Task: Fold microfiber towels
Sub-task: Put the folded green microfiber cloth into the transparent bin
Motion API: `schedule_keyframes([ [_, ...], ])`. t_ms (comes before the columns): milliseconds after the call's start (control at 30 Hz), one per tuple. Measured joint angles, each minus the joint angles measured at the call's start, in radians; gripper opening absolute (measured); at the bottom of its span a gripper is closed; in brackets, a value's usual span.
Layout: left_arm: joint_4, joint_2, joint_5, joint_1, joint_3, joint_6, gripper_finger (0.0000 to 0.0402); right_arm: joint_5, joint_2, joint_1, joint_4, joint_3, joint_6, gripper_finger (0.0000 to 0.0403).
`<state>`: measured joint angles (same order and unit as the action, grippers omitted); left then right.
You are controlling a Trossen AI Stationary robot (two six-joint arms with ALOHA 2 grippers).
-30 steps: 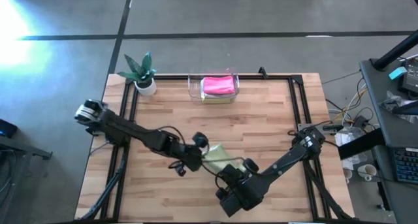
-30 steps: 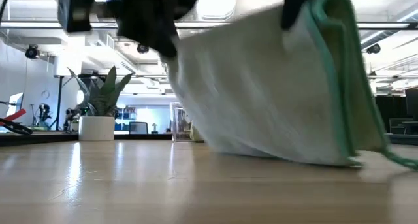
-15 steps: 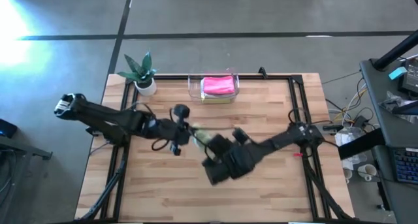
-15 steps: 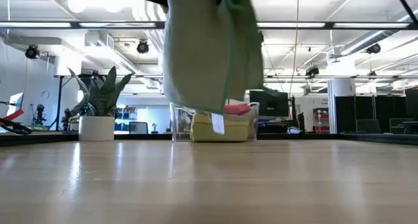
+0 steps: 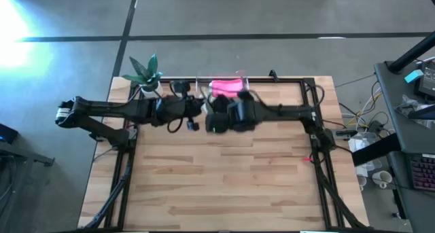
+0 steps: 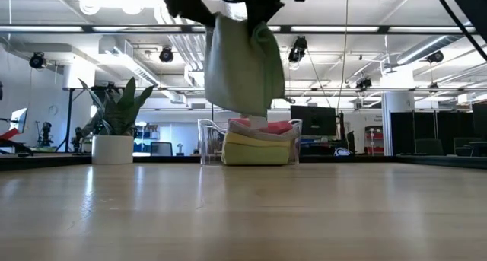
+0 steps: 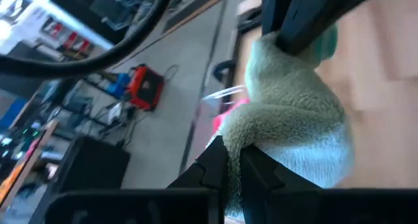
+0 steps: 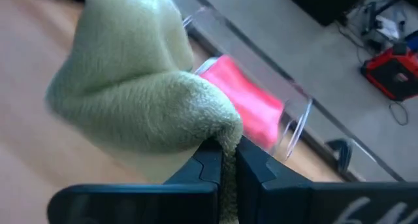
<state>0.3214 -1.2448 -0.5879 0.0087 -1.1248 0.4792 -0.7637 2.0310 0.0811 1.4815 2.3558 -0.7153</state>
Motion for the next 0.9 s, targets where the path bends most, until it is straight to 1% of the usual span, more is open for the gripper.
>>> schedule_keyframes([
  [100,-0.050,-0.003,-0.008,0.052,0.000,0.011,0.0008,0.001,-0.008,-0.061,-0.074,0.000,0.116,0.0009],
  [300,-0.256,-0.032,-0.014,0.162,0.000,0.059,0.0008,0.005,-0.019,-0.180,-0.228,0.000,0.342,0.0009],
  [433,-0.284,-0.075,0.006,0.240,-0.008,0.060,0.0008,0.005,-0.020,-0.253,-0.306,0.000,0.455,0.0009],
  [600,-0.335,-0.141,0.032,0.318,-0.008,0.061,0.0008,0.008,-0.020,-0.346,-0.361,0.000,0.591,0.0009],
  [733,-0.421,-0.202,0.072,0.364,-0.009,0.074,0.0008,0.013,-0.020,-0.423,-0.423,0.000,0.702,0.0009],
  [833,-0.483,-0.251,0.108,0.388,-0.009,0.122,0.0008,0.090,-0.020,-0.486,-0.469,-0.001,0.763,0.0009],
  [900,-0.520,-0.285,0.112,0.402,-0.010,0.153,0.0008,0.144,-0.020,-0.528,-0.496,-0.003,0.790,0.0009],
])
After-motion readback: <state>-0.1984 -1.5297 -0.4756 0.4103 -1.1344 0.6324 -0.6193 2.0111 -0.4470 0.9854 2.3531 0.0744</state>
